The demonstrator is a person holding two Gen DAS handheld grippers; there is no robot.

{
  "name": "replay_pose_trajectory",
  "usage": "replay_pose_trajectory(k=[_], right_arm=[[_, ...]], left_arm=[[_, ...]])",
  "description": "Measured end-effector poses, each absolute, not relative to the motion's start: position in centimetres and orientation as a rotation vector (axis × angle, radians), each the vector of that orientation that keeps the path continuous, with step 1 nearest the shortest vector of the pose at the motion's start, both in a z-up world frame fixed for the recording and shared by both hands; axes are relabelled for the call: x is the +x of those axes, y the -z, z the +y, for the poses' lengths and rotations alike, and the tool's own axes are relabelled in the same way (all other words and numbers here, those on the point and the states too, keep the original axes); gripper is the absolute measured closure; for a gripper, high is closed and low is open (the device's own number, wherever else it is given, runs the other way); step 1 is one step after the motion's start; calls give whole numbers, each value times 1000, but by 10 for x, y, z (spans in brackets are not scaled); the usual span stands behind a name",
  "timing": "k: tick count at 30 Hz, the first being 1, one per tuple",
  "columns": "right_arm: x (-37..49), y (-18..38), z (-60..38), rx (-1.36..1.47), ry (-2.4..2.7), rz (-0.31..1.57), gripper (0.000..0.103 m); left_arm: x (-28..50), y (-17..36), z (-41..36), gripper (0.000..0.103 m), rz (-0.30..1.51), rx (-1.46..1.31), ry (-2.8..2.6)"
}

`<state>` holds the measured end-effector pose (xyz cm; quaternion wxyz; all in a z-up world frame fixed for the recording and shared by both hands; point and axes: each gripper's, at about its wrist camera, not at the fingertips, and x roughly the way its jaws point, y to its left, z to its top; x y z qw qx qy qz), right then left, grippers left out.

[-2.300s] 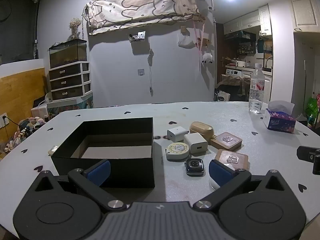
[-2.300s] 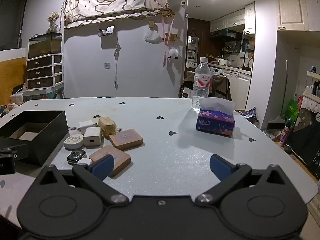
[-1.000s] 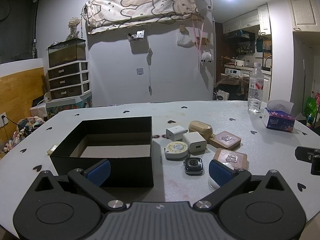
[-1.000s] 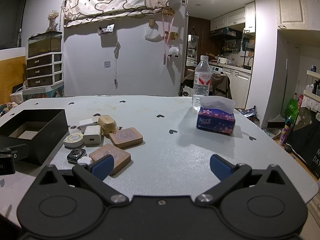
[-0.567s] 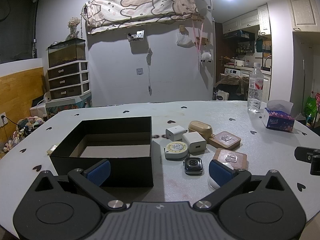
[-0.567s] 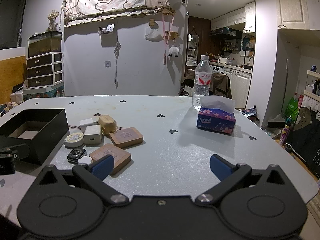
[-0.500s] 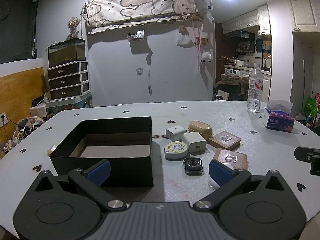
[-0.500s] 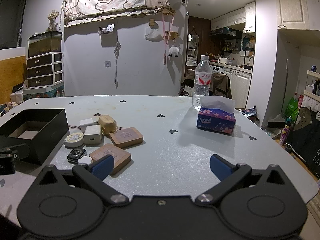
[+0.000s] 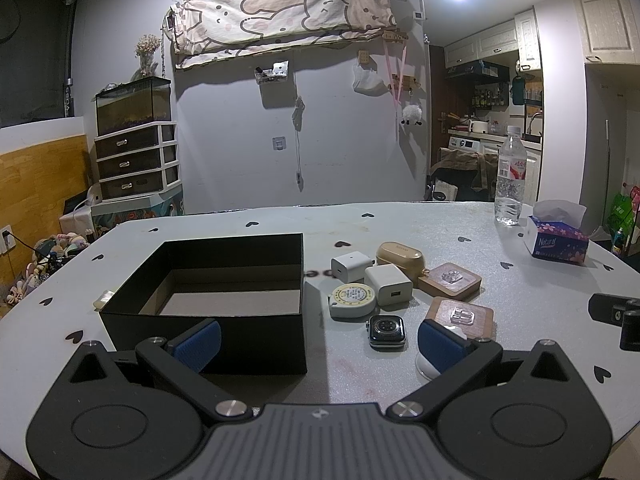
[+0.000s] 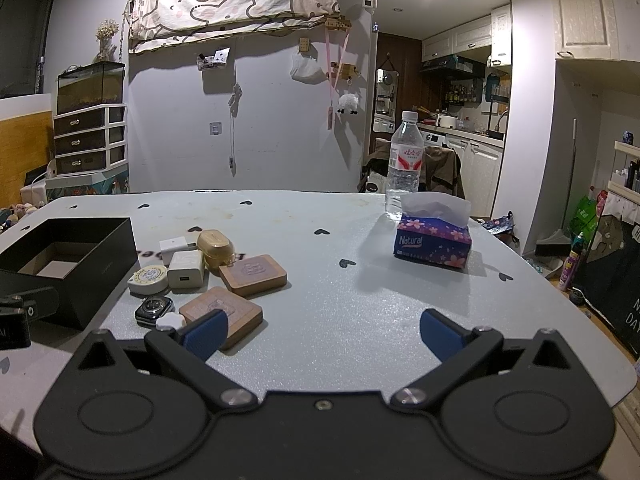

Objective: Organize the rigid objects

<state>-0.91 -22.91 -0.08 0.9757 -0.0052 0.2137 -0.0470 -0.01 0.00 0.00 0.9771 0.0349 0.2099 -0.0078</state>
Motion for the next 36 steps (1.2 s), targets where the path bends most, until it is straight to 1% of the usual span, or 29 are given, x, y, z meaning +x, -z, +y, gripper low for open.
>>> replay_pose_trajectory(k=[36], right_arm=[[-6,4,-228,-10,82,448,0]], left_arm=[[0,1,-6,0,425,69,14]])
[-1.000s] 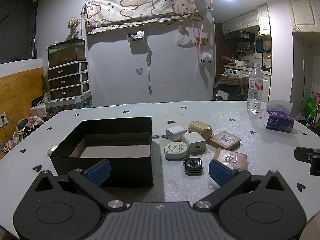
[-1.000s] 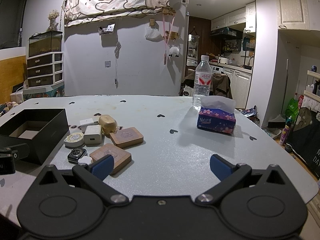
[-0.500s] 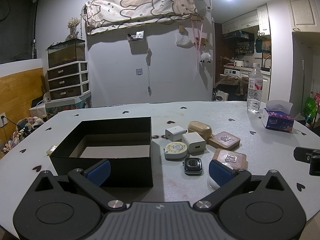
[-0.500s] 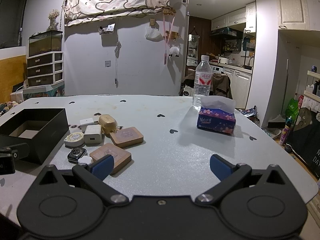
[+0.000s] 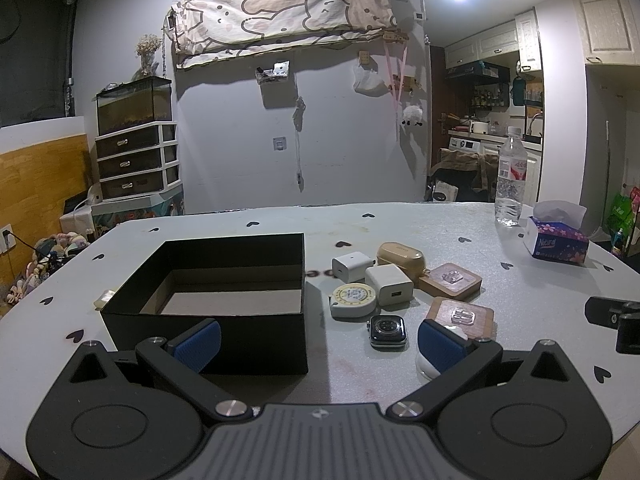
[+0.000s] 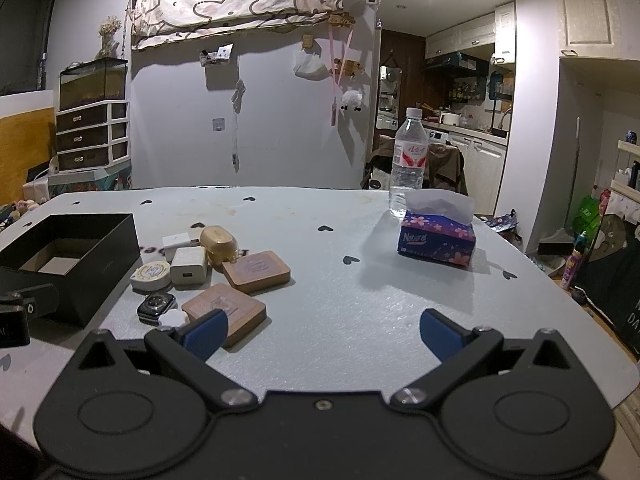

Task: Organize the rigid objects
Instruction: 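Grasp the white knob-shaped object with the right gripper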

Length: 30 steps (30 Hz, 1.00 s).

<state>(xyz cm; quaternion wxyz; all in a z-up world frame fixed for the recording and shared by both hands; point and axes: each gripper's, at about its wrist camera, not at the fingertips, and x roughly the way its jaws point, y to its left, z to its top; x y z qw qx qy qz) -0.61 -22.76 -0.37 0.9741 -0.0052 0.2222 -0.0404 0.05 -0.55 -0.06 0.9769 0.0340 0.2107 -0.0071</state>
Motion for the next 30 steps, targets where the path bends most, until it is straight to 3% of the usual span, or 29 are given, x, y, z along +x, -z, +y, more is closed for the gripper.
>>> replay_pose_trajectory(k=[25,30], right_arm=[[72,28,-186,30,-153,530,0],[81,39,-175,12,-200,549,15]], left_arm=[[7,7,50,0,444,-40,-52],[16,6,74,0,455,-73,-83]])
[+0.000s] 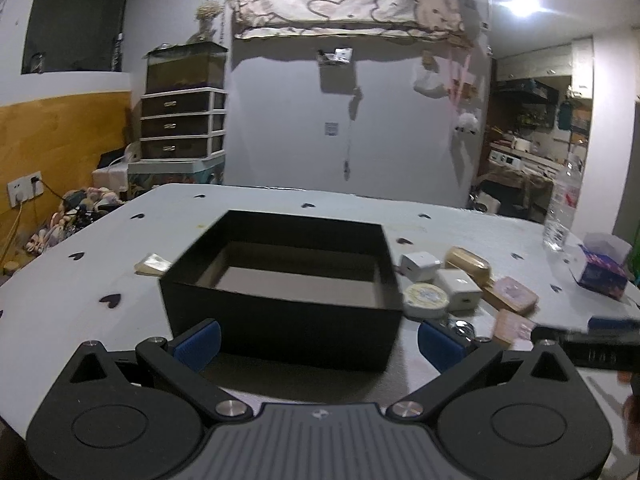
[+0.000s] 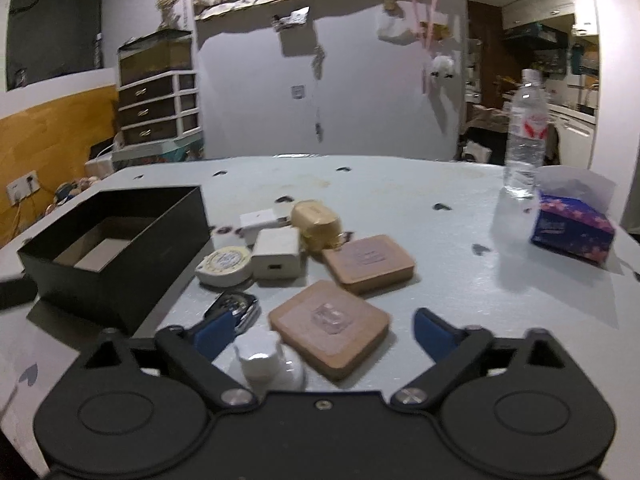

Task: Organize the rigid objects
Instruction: 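Grasp the white knob-shaped object with the right gripper, then carry the white knob into the black box and open the right gripper while the left tool holds the box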

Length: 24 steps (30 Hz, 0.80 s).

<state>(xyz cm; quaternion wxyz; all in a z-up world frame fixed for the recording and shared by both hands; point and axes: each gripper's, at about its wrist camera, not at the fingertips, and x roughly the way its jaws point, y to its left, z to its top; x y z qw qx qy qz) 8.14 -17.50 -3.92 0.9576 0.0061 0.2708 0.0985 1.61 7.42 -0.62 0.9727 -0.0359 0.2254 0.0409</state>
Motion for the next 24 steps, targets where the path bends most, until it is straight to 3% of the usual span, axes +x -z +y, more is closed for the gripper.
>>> replay_pose_trajectory(k=[4,12,14,17,24], right_arm=[[84,48,-165,-5,-247,559,22],[87,59,-149,-42,-309,580,65],[87,60,-146,-55,-299,580,67],[86,60,-145,-65,-298,567,73],[83,57,-143,-82,-304,572,73]], left_arm=[[26,0,93,0,460,-45,-120],[60,-11,136,0,495,-22,-114],[71,-14,145,4,503,-27,-112],[91,-18,160,21,538,-46,-115],[132,-18,177,40,602,-23,-112]])
